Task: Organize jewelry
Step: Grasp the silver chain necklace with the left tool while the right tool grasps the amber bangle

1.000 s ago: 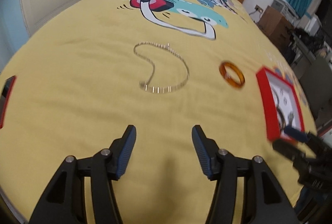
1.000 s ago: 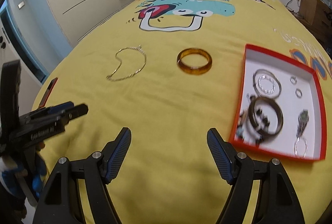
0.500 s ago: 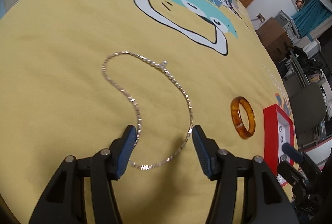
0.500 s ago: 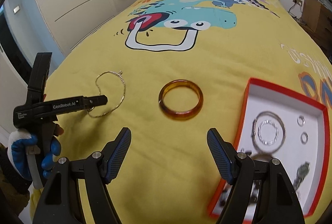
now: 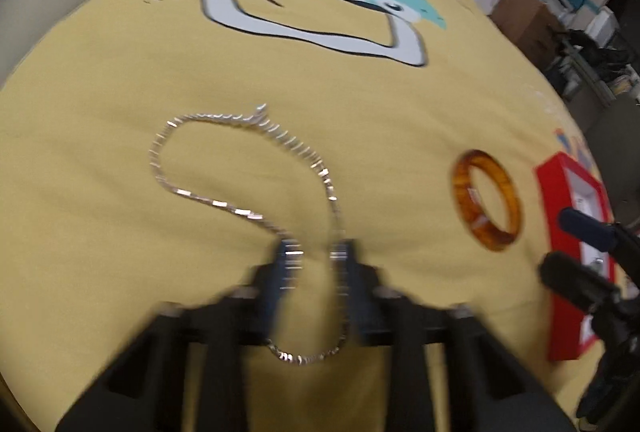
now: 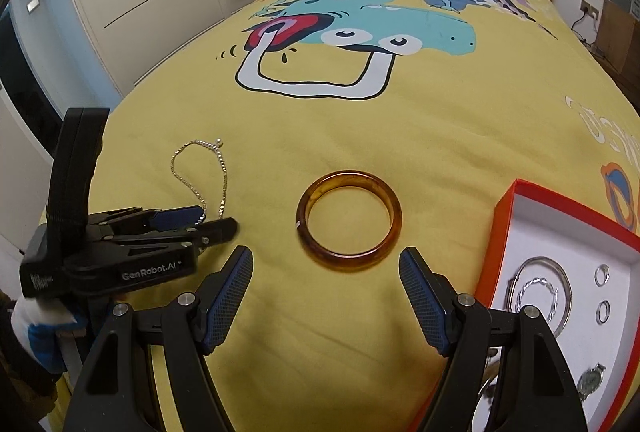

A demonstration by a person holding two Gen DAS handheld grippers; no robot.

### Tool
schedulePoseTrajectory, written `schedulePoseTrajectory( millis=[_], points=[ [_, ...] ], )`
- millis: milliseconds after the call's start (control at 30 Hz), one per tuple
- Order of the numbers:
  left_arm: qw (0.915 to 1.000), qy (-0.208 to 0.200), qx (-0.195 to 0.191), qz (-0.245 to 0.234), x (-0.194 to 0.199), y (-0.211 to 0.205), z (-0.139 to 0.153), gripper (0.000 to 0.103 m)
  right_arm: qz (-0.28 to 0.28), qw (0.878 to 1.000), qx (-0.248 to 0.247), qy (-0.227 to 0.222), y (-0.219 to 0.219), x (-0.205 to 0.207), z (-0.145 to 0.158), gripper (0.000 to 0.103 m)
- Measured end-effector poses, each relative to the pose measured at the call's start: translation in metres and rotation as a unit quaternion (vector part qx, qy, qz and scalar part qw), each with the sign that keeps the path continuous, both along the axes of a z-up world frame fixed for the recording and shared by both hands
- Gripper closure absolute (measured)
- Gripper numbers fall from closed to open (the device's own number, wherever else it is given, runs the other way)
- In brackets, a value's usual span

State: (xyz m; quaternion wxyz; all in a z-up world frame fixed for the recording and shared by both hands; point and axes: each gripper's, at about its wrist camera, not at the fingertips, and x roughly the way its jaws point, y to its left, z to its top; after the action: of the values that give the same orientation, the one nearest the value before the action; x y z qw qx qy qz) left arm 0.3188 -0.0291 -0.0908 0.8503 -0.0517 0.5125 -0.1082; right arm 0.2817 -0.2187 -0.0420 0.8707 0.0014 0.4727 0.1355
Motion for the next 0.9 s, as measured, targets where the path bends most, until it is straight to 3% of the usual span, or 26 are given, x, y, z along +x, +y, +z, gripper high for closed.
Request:
schedulePoseTrajectory(
  millis=[300, 400, 567, 700, 900],
  points=[
    [0.9994, -0.026, 0.007, 0.020, -0.008, 0.027, 0.010, 0.101, 0.021, 1.000, -0.007, 0.017, 0.015, 0.019, -0.012, 0.029],
    [0.9990, -0.032, 0.004, 0.029, -0.012, 0.035, 0.016, 0.101, 0.030, 0.999, -0.015, 0.034, 0.025, 0.031, -0.019, 0.050],
    [0.9984, -0.042, -0.003, 0.038, -0.025, 0.051, 0.029, 0.101, 0.020, 0.997, -0.026, 0.072, 0.031, 0.048, -0.037, 0.068],
    [0.9980, -0.047, -0.005, 0.041, -0.039, 0.060, 0.039, 0.101, 0.028, 0.996, -0.006, 0.084, 0.036, 0.040, -0.039, 0.093],
    [0.9959, -0.059, -0.012, 0.067, -0.069, 0.076, 0.060, 0.101, 0.038, 0.995, 0.042, 0.085, 0.044, -0.004, -0.031, 0.094]
  ],
)
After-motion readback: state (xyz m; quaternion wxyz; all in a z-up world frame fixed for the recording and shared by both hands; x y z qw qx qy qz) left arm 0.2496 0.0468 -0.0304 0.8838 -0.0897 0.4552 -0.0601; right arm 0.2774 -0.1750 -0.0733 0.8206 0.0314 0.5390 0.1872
